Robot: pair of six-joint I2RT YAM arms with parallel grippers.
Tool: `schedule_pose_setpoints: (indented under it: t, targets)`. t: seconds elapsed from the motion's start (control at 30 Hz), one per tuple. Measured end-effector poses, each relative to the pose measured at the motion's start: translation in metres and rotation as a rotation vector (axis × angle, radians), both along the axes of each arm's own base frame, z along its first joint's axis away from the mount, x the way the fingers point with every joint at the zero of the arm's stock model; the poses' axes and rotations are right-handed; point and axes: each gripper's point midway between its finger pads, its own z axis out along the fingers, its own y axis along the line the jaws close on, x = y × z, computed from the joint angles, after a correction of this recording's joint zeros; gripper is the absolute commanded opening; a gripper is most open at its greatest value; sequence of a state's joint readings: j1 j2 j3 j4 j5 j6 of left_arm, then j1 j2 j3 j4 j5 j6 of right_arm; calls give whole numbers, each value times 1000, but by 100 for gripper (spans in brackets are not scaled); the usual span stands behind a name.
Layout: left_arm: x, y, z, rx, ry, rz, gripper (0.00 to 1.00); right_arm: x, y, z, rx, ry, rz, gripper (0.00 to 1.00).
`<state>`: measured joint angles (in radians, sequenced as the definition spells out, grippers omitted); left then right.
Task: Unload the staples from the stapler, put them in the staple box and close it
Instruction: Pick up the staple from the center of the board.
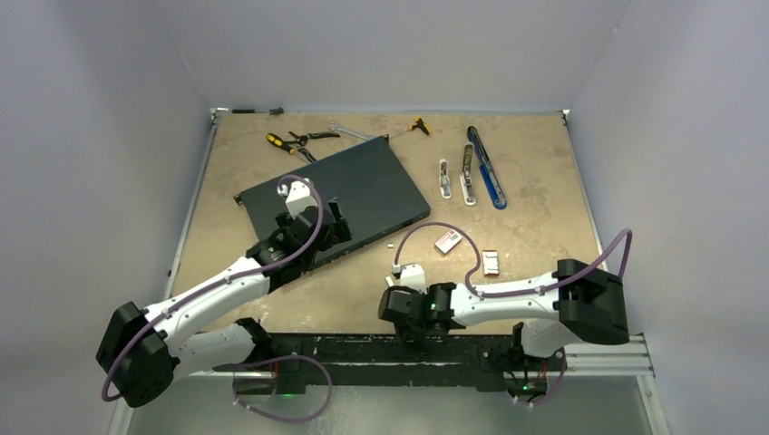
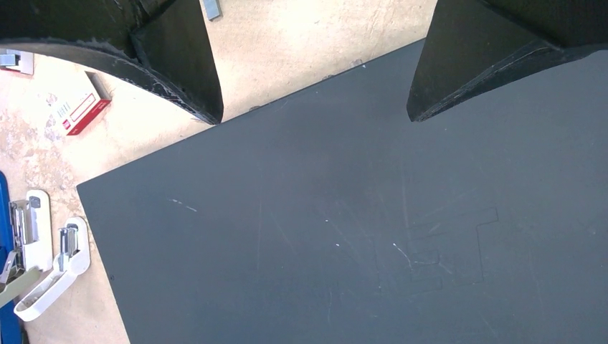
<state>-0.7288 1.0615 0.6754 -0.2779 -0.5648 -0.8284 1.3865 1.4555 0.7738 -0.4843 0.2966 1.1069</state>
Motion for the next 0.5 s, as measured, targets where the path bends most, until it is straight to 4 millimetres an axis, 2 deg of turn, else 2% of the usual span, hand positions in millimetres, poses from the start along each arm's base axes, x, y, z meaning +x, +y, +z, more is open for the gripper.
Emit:
schedule_pose_setpoints:
  t: [0.5]
  targets:
    - [3, -5, -4, -5, 4, -9, 97, 13, -1, -5, -26, -20, 49, 38]
